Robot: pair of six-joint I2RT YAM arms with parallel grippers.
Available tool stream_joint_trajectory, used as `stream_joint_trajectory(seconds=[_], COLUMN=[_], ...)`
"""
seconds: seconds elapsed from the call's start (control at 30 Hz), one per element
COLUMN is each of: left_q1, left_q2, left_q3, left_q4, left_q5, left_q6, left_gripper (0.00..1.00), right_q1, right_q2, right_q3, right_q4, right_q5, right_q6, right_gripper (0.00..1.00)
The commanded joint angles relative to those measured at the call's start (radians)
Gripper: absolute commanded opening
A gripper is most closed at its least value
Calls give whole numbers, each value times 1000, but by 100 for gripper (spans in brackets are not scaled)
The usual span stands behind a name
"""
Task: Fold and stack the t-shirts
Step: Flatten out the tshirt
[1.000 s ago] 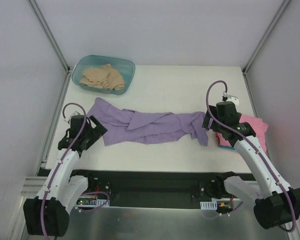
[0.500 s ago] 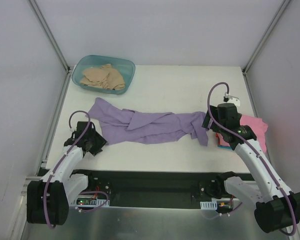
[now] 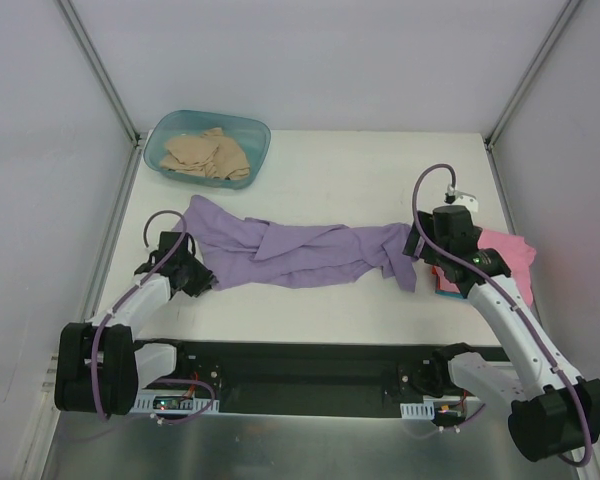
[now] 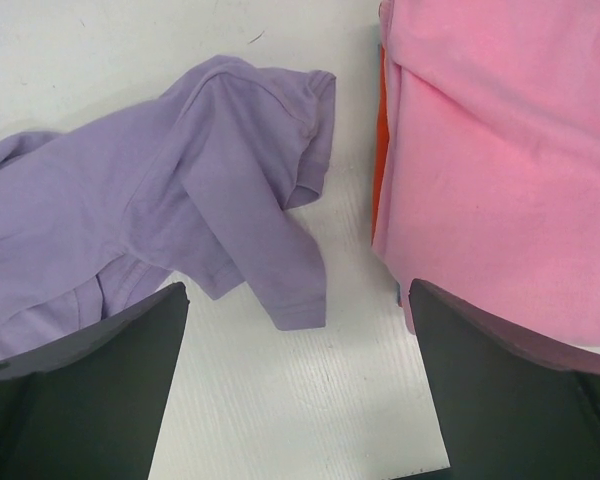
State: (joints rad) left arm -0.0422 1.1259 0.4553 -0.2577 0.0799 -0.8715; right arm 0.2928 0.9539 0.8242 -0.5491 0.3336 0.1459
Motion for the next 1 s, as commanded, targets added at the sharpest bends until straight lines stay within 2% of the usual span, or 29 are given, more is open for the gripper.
stream_joint_trajectory(seconds=[0.0,0.07,0.1,0.3,0.5,0.6,0.73,0.8,0.97], left_q1=[-22,-24,-27,-30,-28,-22,-8,-2,-1], left_q2=[51,61,64,12,-80,-92,-95,-94,-83], left_q3=[13,17,19,11,6,29,66,71,85], left_q4=[6,8,9,11,-15,-53,-83,-84,-81], left_q5=[15,17,17,-15,-209,-308,-399,-417,-381], left_q6=[20,29,37,77,100,95,92,94,112], left_gripper=[20,10,0,0,0,0,0,0,0], right_q1=[-3,-3,-3,-3,-6,-6,-4,-4,35], right_q2=[9,14,17,31,120,102,74,65,88], right_q3=[7,7,7,10,70,38,0,-19,-108], right_q4=[29,28,28,29,-69,-77,-138,-162,-106], right_q5=[25,31,33,24,9,-100,-166,-211,-324], right_q6=[4,3,0,-32,-14,0,33,61,98], right_gripper=[97,97,97,97,97,97,99,99,90])
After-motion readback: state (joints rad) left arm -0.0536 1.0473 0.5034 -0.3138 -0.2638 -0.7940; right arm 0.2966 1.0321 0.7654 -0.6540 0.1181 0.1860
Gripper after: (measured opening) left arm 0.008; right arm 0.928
